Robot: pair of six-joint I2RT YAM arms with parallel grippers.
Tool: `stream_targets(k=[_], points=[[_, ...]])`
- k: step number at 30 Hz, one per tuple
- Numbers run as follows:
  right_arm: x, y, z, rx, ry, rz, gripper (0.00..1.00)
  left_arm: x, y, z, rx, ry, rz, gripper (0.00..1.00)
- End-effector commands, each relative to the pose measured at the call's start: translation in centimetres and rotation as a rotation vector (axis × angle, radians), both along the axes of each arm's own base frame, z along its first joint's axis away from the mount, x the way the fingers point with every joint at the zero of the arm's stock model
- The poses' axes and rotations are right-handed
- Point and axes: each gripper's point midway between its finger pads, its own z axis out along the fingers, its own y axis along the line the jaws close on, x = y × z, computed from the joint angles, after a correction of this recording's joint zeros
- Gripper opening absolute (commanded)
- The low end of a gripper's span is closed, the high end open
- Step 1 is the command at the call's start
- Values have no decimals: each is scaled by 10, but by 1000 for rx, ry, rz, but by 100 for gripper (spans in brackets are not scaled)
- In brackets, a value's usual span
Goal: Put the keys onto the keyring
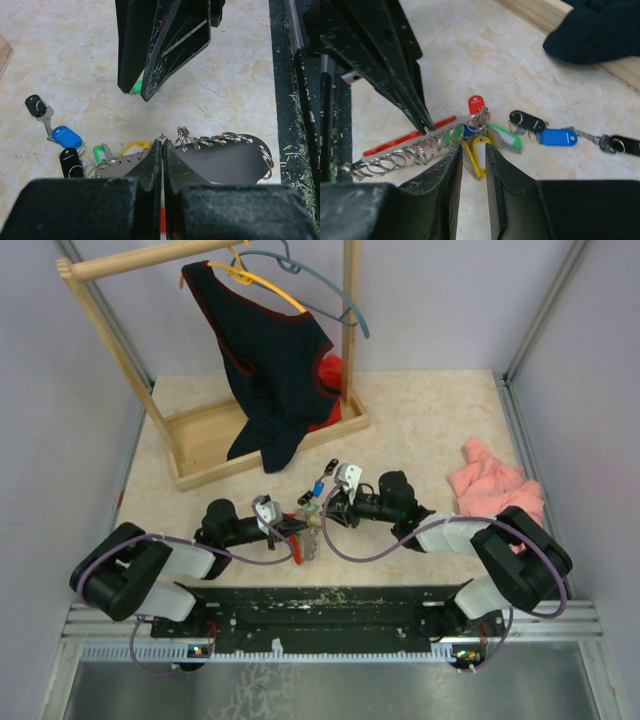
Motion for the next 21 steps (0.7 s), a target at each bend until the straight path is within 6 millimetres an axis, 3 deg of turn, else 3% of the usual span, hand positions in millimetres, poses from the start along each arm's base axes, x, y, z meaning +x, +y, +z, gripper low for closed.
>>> stream_targets(k=[1, 21], points=[[-22, 18, 35, 121, -161, 198, 25, 0, -3, 12, -36, -39, -27, 1], [-39, 31, 5, 75, -140, 356, 20, -3, -6, 11, -58, -19, -46, 1]])
